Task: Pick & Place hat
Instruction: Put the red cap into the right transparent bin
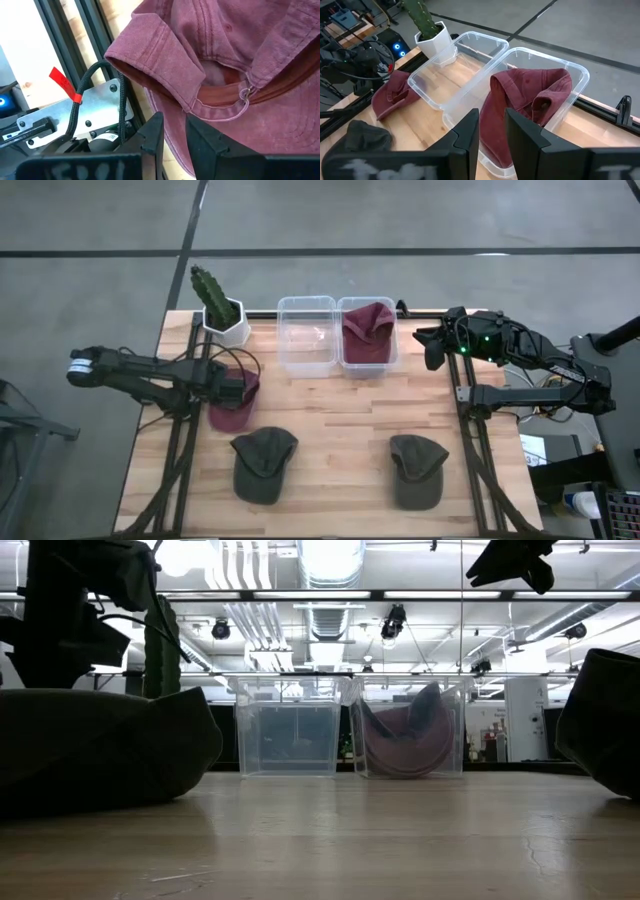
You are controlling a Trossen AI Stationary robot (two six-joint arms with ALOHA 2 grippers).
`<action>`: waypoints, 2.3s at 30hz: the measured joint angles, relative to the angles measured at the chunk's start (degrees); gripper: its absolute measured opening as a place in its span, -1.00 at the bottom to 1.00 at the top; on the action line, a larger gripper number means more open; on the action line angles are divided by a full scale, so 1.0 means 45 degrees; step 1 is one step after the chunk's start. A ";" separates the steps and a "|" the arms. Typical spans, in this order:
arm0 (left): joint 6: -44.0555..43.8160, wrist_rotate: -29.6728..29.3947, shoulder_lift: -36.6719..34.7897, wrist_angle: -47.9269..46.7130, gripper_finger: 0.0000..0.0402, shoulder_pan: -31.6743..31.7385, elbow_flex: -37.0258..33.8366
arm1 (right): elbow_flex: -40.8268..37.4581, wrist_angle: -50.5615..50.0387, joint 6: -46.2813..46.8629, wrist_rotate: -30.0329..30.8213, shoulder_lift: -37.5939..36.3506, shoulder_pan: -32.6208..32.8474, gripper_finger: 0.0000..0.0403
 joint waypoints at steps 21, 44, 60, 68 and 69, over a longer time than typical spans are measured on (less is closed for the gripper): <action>0.0072 0.0568 0.0000 0.0019 -0.56 0.0001 -0.0005 | 0.0000 -0.0003 0.0000 0.0000 0.0005 0.0000 -0.56; -0.0462 0.0247 0.0018 0.1000 0.02 0.0019 -0.0432 | 0.0000 -0.0015 0.0009 -0.0010 0.0005 0.0000 -0.56; -0.3966 0.2417 0.0039 0.0888 0.02 -0.0219 -0.0343 | 0.0005 -0.0034 0.0046 -0.0345 0.0005 0.0005 -0.56; -0.5069 0.2263 0.0060 0.1120 0.02 -0.0809 -0.0365 | 0.0005 -0.0033 0.0044 -0.0345 0.0005 0.0002 -0.56; -0.5080 0.2191 0.0083 0.1272 0.02 -0.0873 -0.0344 | 0.0005 -0.0032 0.0044 -0.0345 0.0005 0.0003 -0.56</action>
